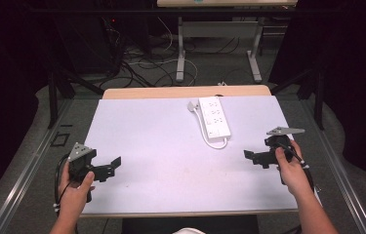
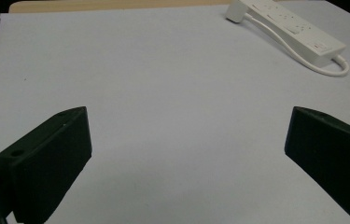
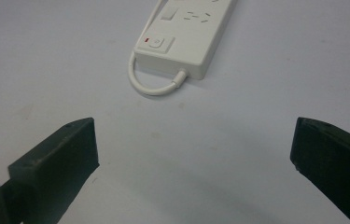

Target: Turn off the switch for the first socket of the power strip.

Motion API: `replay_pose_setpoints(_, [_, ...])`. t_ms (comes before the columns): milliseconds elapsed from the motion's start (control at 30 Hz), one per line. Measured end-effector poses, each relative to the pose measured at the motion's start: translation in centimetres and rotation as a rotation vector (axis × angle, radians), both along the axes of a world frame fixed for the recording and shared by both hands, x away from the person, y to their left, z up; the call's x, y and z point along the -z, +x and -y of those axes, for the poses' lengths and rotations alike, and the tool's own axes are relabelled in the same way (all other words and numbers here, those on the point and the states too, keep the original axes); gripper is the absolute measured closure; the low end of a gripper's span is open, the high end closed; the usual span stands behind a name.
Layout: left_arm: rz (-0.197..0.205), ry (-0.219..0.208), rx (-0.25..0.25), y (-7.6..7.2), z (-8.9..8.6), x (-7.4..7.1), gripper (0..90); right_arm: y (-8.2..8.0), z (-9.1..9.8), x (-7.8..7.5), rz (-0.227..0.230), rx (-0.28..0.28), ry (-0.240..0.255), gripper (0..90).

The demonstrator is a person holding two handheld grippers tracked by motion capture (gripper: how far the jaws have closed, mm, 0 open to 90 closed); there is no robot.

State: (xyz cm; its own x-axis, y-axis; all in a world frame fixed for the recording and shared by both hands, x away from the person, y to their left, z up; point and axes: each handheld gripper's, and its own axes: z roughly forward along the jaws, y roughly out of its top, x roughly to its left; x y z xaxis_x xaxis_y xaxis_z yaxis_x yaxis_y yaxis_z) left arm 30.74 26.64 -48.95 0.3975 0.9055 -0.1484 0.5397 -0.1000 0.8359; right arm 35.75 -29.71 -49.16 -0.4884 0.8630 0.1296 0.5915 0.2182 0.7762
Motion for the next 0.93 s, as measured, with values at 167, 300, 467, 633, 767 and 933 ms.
replay_pose_setpoints(167, [0.002,0.003,0.000,0.0,-0.1,0.0,0.6,0.0,0.8,0.3,-0.010,0.035,0.028,1.5])
replay_pose_setpoints(300, [0.002,0.004,0.000,0.1,-0.1,0.1,0.6,0.0,1.2,0.5,-0.009,0.045,0.039,2.0])
replay_pose_setpoints(467, [0.001,0.004,-0.001,0.1,-0.1,0.1,0.6,0.1,1.1,0.6,-0.013,0.042,0.034,2.2])
replay_pose_setpoints(633, [0.000,0.006,-0.001,0.1,-0.1,0.2,0.6,0.1,1.2,0.8,-0.019,0.047,0.033,2.2])
replay_pose_setpoints(767, [-0.002,0.005,-0.001,0.2,-0.1,0.2,0.6,0.1,1.2,0.9,-0.020,0.047,0.035,2.3])
replay_pose_setpoints(933, [-0.005,0.010,0.000,0.2,-0.1,0.3,0.6,0.1,1.2,1.0,-0.022,0.046,0.035,2.3])
